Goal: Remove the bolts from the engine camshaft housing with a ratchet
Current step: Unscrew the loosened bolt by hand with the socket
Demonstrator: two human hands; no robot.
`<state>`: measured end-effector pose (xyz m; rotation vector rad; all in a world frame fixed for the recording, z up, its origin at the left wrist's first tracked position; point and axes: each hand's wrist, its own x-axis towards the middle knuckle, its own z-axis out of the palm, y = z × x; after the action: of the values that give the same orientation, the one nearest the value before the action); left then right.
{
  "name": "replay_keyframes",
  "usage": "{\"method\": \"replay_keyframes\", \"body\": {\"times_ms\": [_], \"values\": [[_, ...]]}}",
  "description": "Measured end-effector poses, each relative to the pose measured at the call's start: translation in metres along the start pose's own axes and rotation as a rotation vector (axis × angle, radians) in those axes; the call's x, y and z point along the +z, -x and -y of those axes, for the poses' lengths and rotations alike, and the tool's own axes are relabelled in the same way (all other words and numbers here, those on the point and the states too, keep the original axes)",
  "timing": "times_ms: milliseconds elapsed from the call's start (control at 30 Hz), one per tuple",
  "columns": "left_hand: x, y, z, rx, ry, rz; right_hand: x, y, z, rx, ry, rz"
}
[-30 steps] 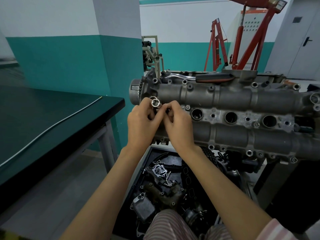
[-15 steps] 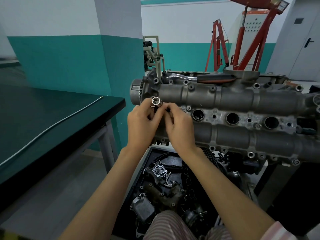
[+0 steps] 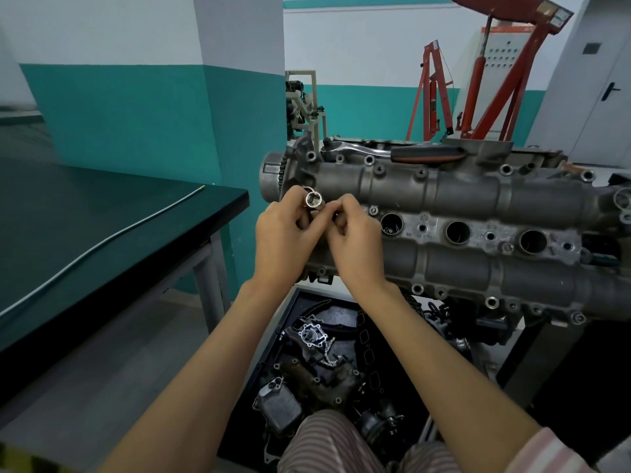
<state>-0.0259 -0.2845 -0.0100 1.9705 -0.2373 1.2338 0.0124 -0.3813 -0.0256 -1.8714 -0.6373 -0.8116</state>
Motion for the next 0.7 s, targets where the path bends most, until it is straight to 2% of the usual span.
{"method": "replay_keyframes", "body": {"times_ms": [200,433,700], "values": [[-0.0079,-0.0003,0.0009,0.090,-0.068,0.083,-0.0034,0.0015,0.0021,-0.062,0.021,0.037],[-0.0066,-0.0032,0.0019,0.082,-0.063,0.054,-0.0069,0.0022,0.0063,-0.118,0.051,0.076],[-0.0049,-0.0025,0.0028,0.037,-0.026,0.061,-0.0040,-0.0011,0.0038,0.019,-0.029,0.049]]}}
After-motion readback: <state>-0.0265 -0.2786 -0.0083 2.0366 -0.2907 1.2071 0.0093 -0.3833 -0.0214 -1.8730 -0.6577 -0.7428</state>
